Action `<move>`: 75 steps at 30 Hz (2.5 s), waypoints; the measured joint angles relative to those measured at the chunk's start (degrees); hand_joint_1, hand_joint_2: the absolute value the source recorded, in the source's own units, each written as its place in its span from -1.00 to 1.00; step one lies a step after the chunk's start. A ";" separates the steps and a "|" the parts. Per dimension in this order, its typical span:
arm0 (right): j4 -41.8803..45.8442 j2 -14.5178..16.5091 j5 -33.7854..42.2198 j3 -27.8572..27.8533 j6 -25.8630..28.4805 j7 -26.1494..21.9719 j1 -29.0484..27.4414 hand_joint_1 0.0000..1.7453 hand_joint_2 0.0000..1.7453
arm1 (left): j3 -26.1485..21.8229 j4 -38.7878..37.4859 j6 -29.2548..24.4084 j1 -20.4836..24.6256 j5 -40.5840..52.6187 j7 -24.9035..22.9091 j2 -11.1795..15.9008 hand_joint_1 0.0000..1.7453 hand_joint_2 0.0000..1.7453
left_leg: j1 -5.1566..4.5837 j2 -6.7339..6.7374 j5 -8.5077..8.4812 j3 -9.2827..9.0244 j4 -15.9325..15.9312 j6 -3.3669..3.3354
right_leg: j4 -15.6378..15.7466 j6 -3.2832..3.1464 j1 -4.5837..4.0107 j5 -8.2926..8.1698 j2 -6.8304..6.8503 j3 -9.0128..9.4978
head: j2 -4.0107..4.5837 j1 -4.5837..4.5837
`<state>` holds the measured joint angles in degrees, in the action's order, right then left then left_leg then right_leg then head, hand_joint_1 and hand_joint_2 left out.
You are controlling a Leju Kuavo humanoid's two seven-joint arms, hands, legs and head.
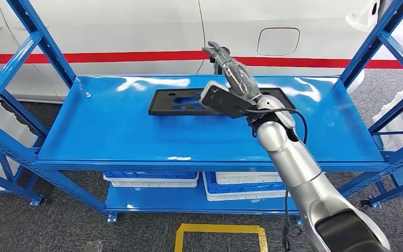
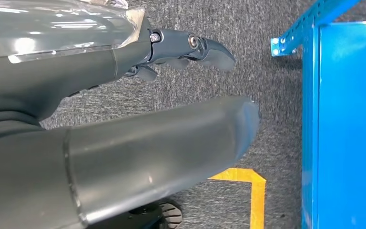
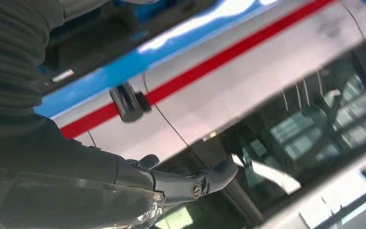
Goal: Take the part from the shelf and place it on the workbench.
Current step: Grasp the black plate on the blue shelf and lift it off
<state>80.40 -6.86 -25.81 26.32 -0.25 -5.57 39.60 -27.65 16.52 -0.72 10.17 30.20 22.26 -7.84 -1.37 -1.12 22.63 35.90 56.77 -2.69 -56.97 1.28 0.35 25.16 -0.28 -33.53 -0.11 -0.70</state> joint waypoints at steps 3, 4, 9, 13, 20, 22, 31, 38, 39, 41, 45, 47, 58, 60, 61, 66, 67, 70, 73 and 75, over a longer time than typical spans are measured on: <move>0.00 -0.35 -2.77 2.98 -0.86 1.24 -2.20 -1.00 1.00 | 0.69 0.00 -0.81 0.25 0.28 -0.58 -0.17 -1.00 -1.00 | -0.01 0.00 0.00 0.01 0.00 0.00 | 0.00 0.00 0.01 0.00 0.00 0.00 | 0.00 -0.01; -0.14 -0.43 -3.59 3.99 -0.92 1.46 -2.93 -1.00 1.00 | 0.89 0.00 -0.98 0.34 0.33 -0.59 -0.23 -1.00 -1.00 | -0.02 0.00 0.00 0.01 0.00 0.00 | 0.00 0.00 0.02 0.00 0.00 0.00 | 0.00 0.00; -2.62 -0.46 -6.77 7.91 -0.28 1.74 -5.70 -1.00 1.00 | 1.71 0.00 -1.34 0.72 0.46 -0.12 -0.50 -1.00 -1.00 | -0.02 0.00 0.01 0.02 0.00 -0.01 | 0.00 0.00 0.02 0.00 0.00 -0.01 | 0.00 0.00; -5.77 0.07 -9.57 10.00 1.47 2.21 -6.64 -1.00 1.00 | 2.46 0.00 -1.34 0.80 0.55 -0.04 -0.60 -1.00 -1.00 | -0.02 0.01 0.01 0.03 0.00 0.00 | 0.00 0.00 0.02 0.00 0.00 -0.02 | 0.00 -0.01; -9.88 1.97 -14.72 11.31 5.79 2.62 -6.79 -1.00 1.00 | 2.81 0.00 -1.15 0.93 0.45 -0.27 -1.10 -1.00 -1.00 | -0.02 0.01 0.01 0.03 0.00 0.00 | 0.00 0.00 0.02 0.00 0.00 -0.02 | 0.00 0.00; -10.44 2.25 -14.95 11.46 5.93 2.62 -6.79 -1.00 1.00 | 2.82 0.00 -1.16 0.93 0.44 -0.29 -1.22 -1.00 -1.00 | -0.02 0.01 0.01 0.03 0.00 0.00 | 0.00 0.00 0.02 0.00 0.00 -0.02 | 0.00 0.00; -12.65 3.22 -25.66 11.75 13.53 3.46 -6.71 -1.00 1.00 | 3.29 -0.01 -0.42 0.93 0.19 -0.59 -1.48 -1.00 -1.00 | -0.04 0.01 0.01 0.04 0.00 0.00 | 0.00 0.00 0.05 0.00 0.00 -0.02 | 0.00 0.00; -15.84 5.04 -35.21 11.52 20.24 4.48 -6.60 -1.00 1.00 | 3.88 -0.07 -0.24 0.92 -0.17 -0.75 -2.12 -1.00 -1.00 | -0.04 0.00 0.01 0.04 0.00 0.00 | 0.00 0.00 0.04 0.00 0.00 -0.02 | 0.00 0.00; -16.14 5.18 -35.71 11.48 20.54 4.51 -6.59 -1.00 1.00 | 3.88 -0.07 -0.22 0.92 -0.20 -0.75 -2.15 -1.00 -1.00 | -0.04 0.00 0.01 0.04 0.00 0.00 | 0.00 0.00 0.04 0.00 0.00 -0.02 | 0.00 0.00; -16.77 5.50 -36.69 11.39 21.21 4.54 -6.50 -1.00 1.00 | 3.89 -0.07 -0.15 0.92 -0.39 -0.70 -2.22 -1.00 -1.00 | -0.04 0.00 0.01 0.04 0.00 0.00 | 0.00 0.00 0.04 0.00 0.00 -0.02 | 0.00 0.00; -18.83 7.31 -37.08 10.23 21.22 4.70 -6.31 -1.00 1.00 | 3.94 -0.07 -0.12 0.92 -1.30 -0.49 -2.32 -1.00 -1.00 | -0.04 0.01 0.01 0.04 0.00 0.00 | 0.00 0.00 0.04 0.00 0.00 -0.03 | 0.00 0.00; -20.25 8.50 -38.04 9.36 20.82 5.42 -6.21 -1.00 1.00 | 3.94 -0.07 -0.14 0.91 -1.89 -0.50 -2.36 -1.00 -1.00 | -0.04 0.01 0.01 0.04 0.00 0.00 | 0.00 0.00 0.04 0.00 0.00 -0.03 | 0.00 0.00; -22.82 10.10 -39.93 7.72 20.74 6.93 -5.83 -1.00 1.00 | 3.95 -0.07 -0.16 0.90 -2.36 -0.62 -2.38 -1.00 -1.00 | -0.04 0.00 0.00 0.04 0.00 0.00 | -0.01 0.00 0.04 0.00 0.00 -0.03 | 0.00 0.00; -26.10 11.38 -41.38 5.30 21.47 7.88 -4.90 -1.00 1.00 | 4.13 -0.09 -0.26 0.89 -2.63 -0.66 -2.47 -1.00 -1.00 | -0.04 0.00 0.00 0.04 0.00 0.00 | -0.01 0.00 0.04 0.00 0.00 -0.03 | 0.00 0.00; -28.65 12.06 -42.36 3.60 22.09 8.55 -3.95 -1.00 1.00 | 4.47 -0.11 -0.31 0.89 -2.68 -0.62 -2.56 -1.00 -1.00 | -0.05 0.00 0.00 0.03 0.00 0.00 | -0.01 0.00 0.05 0.00 0.00 -0.02 | 0.00 0.00; -38.46 14.07 -45.58 -1.94 24.35 11.77 0.71 -1.00 1.00 | 5.85 -0.13 -0.28 0.89 -2.91 -0.44 -2.86 -1.00 -1.00 | -0.07 0.00 -0.01 -0.05 0.00 0.00 | 0.00 0.00 0.06 0.00 0.00 0.03 | 0.00 0.00; -39.16 14.14 -45.76 -2.51 24.70 12.20 1.13 -1.00 1.00 | 5.93 -0.14 -0.23 0.89 -3.02 -0.36 -2.87 -1.00 -1.00 | -0.07 0.00 -0.01 -0.06 0.00 0.00 | 0.00 0.00 0.06 0.00 0.00 0.04 | 0.00 0.00; -41.11 14.01 -46.21 -4.80 25.88 12.77 2.27 -1.00 1.00 | 6.32 -0.16 -0.18 0.87 -3.20 -0.11 -2.87 -1.00 -1.00 | -0.07 -0.01 -0.03 -0.07 0.00 -0.02 | 0.00 0.00 0.06 0.00 0.00 0.05 | 0.00 0.00; -42.32 13.58 -46.74 -7.43 26.57 12.51 2.81 -1.00 1.00 | 6.74 -0.25 -0.24 0.84 -3.33 -0.01 -2.84 -1.00 -1.00 | -0.08 -0.01 -0.03 -0.07 0.01 -0.03 | 0.00 0.00 0.06 -0.01 0.00 0.06 | 0.00 0.00; -42.74 13.32 -46.99 -9.01 26.74 12.18 2.99 -0.92 1.00 | 6.88 -0.30 -0.28 0.84 -3.41 0.01 -2.83 -1.00 -1.00 | -0.09 -0.01 -0.03 -0.07 0.01 -0.03 | 0.00 0.00 0.06 -0.01 0.00 0.06 | 0.00 0.00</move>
<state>37.66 6.46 -72.80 17.32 26.49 6.61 42.59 -20.76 16.23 -1.00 11.01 26.79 22.27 -10.67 -1.46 -1.13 22.60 35.83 56.78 -2.72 -56.98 1.28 0.42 25.15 -0.27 -33.47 -0.11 -0.70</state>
